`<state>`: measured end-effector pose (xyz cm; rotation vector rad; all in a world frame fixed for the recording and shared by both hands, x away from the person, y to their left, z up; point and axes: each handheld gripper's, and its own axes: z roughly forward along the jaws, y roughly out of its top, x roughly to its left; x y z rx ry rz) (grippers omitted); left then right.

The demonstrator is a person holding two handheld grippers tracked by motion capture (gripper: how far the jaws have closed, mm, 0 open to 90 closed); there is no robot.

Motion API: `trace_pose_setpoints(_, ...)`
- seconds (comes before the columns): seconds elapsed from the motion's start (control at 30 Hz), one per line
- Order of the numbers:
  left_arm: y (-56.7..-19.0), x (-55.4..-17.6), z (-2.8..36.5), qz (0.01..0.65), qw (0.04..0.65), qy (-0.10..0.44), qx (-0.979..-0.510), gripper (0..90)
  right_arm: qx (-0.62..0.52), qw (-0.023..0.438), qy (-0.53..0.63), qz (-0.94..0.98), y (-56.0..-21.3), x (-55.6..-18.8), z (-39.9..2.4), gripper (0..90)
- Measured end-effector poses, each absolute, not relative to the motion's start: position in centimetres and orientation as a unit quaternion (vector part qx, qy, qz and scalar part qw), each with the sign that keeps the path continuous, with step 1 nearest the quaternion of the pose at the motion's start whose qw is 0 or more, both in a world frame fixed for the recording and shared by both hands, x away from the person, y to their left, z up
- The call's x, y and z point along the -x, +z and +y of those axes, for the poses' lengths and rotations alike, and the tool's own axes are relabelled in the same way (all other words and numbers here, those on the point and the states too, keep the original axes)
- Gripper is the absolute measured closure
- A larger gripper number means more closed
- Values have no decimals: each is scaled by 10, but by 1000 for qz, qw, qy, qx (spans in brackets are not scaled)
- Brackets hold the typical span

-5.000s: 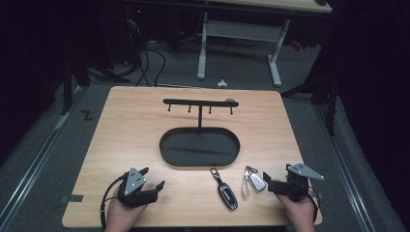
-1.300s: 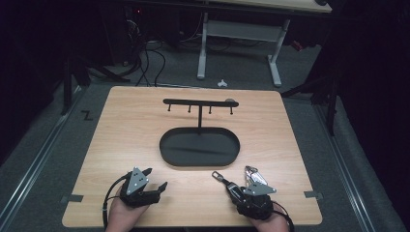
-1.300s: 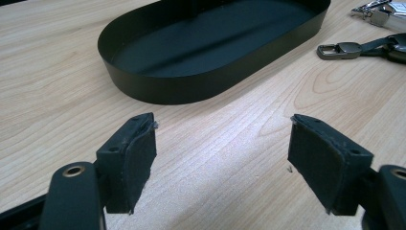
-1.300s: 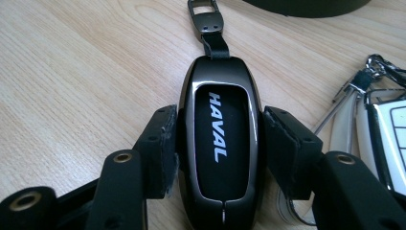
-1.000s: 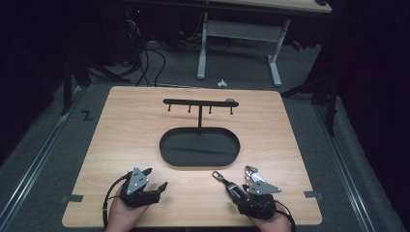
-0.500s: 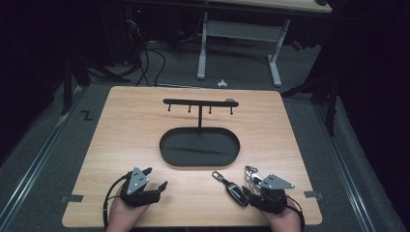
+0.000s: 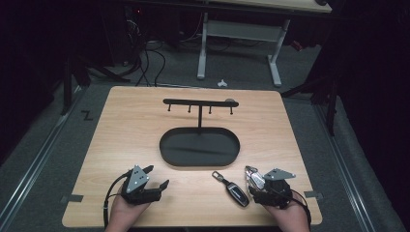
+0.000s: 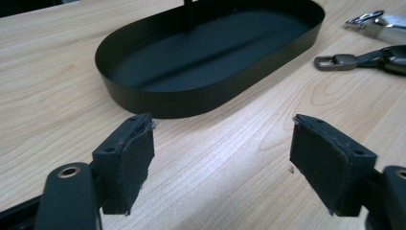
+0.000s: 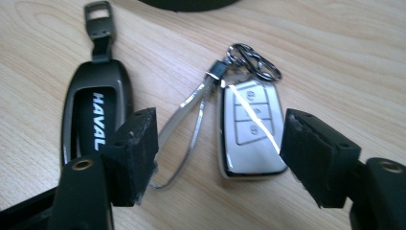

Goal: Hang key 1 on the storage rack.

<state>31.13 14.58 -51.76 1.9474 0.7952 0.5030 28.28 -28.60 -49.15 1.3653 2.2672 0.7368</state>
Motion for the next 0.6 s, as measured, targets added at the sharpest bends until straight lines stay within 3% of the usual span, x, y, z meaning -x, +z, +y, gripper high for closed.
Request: trace_pose_setpoints(0.6,-518,-309,141,323,456,218,-800,209,-492,148,124,849,-465,-306,-282,295)
